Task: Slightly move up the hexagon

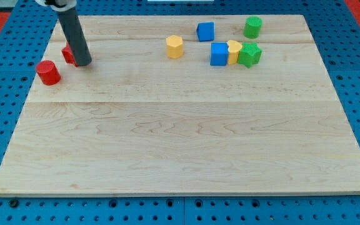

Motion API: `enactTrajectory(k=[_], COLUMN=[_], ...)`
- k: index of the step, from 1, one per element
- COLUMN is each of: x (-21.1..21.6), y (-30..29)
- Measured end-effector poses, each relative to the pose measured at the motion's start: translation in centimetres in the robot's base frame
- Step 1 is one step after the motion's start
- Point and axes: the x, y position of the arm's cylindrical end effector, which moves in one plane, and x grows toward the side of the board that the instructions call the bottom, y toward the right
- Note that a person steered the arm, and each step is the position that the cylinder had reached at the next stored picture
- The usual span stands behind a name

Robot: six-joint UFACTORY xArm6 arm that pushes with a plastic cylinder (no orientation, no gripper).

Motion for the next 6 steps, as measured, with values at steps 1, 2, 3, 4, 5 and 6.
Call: enactTrajectory(k=[1, 2, 3, 4, 5, 6], x=[-0.2, 1.6, 1.5, -0.5, -2.9, -4.9], y=[2.1, 11.4, 19.0, 19.3, 19.8, 20.0])
